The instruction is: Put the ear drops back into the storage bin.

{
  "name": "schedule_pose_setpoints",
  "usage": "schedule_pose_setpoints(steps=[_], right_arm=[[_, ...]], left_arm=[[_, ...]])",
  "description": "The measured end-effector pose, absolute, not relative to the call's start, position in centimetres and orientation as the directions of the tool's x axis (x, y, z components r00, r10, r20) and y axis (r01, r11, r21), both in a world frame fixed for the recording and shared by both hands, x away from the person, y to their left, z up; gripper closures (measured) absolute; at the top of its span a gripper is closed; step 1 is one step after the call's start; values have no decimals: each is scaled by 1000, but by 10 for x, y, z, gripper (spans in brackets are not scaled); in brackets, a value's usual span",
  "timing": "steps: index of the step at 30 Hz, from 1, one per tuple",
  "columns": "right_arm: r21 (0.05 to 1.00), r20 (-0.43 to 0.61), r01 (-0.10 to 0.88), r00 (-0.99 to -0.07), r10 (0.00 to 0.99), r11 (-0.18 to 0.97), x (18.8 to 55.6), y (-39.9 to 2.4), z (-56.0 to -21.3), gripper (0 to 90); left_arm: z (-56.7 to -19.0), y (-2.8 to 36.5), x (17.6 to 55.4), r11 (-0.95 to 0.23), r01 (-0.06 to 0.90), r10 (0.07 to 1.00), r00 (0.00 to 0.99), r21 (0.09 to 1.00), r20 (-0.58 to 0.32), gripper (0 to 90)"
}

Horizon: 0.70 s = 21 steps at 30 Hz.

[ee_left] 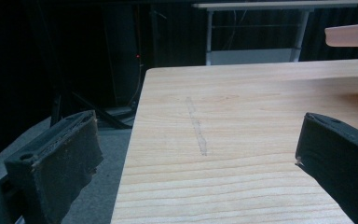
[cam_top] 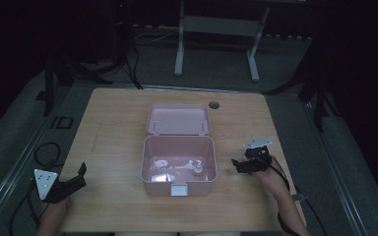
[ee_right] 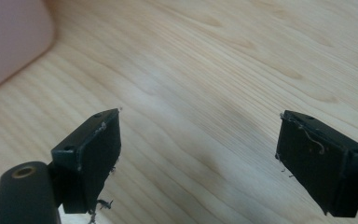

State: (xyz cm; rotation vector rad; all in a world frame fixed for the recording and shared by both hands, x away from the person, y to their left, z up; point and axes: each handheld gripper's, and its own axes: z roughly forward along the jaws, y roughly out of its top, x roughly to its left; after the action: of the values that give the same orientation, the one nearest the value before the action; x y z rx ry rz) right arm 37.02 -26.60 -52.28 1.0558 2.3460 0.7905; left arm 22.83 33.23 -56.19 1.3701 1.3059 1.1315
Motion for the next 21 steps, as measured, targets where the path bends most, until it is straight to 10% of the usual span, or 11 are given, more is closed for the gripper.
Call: schedule_pose_setpoints(steps=[21], right_arm=[[808,-134,503,-347,928,305,326,-313,-537,134]], left_arm=[[-562,332,228,-39,171,999,22,984,36,3]])
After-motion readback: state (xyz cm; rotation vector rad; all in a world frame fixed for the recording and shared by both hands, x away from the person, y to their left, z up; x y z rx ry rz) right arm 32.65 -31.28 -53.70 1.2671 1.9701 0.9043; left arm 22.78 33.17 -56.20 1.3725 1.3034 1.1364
